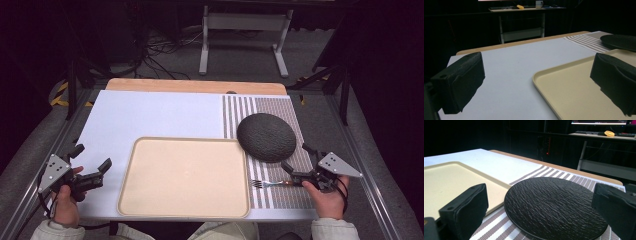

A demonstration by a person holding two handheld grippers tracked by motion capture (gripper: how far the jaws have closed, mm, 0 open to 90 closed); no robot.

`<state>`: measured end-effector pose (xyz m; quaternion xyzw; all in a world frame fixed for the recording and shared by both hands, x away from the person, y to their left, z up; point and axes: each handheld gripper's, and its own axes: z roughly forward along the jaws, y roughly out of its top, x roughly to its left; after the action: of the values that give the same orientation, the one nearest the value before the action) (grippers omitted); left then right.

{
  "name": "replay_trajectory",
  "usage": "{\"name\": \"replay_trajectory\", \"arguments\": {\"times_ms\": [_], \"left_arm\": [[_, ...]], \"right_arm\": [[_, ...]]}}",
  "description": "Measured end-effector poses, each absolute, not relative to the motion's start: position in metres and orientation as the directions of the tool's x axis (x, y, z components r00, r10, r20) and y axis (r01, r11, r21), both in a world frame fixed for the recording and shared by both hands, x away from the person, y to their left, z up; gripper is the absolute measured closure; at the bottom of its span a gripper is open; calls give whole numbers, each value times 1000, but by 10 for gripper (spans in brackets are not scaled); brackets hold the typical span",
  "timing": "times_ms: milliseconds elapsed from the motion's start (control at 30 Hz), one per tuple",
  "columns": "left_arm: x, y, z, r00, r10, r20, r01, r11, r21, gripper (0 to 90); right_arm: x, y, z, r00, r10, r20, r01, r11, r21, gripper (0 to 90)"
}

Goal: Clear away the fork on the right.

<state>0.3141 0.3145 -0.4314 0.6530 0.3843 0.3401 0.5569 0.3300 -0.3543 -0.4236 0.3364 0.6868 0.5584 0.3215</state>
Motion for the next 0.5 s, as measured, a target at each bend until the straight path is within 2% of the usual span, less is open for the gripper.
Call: {"name": "replay_trajectory", "arguments": {"times_ms": [500], "left_arm": [[314,318,-432,467,884,-5,128,-62,990,1]], "right_arm": [[331,-352,-423,-585,810,-50,103,136,985,16]]}}
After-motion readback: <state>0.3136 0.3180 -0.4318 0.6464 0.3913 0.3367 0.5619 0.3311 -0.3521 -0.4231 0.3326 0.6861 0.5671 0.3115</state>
